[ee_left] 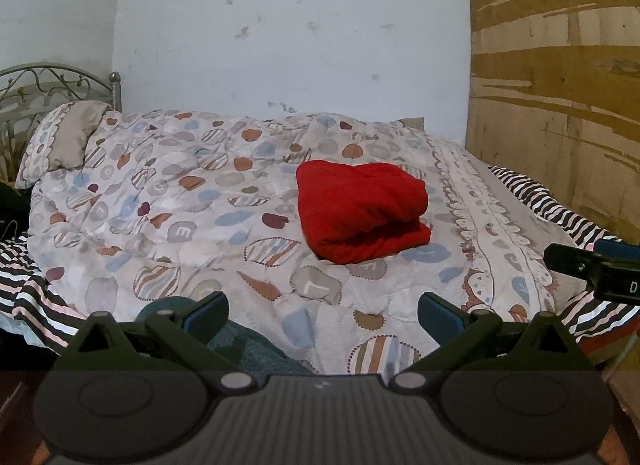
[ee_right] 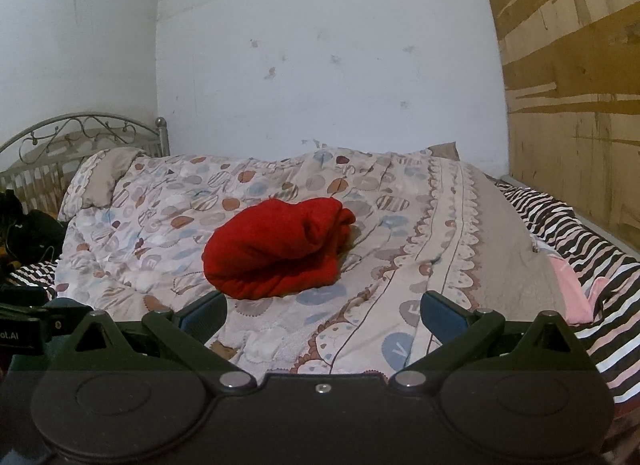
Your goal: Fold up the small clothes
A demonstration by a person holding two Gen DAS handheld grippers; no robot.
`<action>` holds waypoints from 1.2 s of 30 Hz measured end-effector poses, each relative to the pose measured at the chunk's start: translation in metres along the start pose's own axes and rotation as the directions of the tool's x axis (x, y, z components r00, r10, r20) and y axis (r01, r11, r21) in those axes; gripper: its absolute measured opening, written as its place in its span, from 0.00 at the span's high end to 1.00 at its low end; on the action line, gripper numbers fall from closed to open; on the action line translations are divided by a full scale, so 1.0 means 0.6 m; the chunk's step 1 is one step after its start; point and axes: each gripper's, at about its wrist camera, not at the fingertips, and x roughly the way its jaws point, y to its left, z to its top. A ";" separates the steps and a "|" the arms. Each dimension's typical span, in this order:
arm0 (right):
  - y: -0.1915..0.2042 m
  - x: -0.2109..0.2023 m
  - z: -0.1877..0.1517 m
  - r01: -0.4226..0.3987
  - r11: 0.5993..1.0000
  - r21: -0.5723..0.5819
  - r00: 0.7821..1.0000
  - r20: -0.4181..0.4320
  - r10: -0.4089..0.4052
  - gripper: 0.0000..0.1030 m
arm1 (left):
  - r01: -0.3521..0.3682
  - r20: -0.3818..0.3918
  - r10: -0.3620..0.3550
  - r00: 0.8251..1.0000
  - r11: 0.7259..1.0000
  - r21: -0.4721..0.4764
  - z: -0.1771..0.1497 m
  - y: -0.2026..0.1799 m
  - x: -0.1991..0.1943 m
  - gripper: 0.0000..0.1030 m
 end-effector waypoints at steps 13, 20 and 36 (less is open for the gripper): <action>0.000 0.000 0.001 0.001 1.000 -0.002 1.000 0.001 -0.001 0.00 | -0.001 0.001 0.001 1.000 1.000 -0.005 0.000 0.000 0.000 0.00; 0.000 0.001 0.001 0.000 1.000 -0.003 1.000 0.001 0.000 0.00 | -0.001 0.002 0.001 1.000 1.000 -0.007 0.001 0.001 0.000 0.00; -0.002 0.000 0.002 0.000 1.000 -0.003 1.000 -0.001 0.000 0.00 | -0.001 0.003 0.001 1.000 1.000 -0.008 0.000 0.002 0.000 0.00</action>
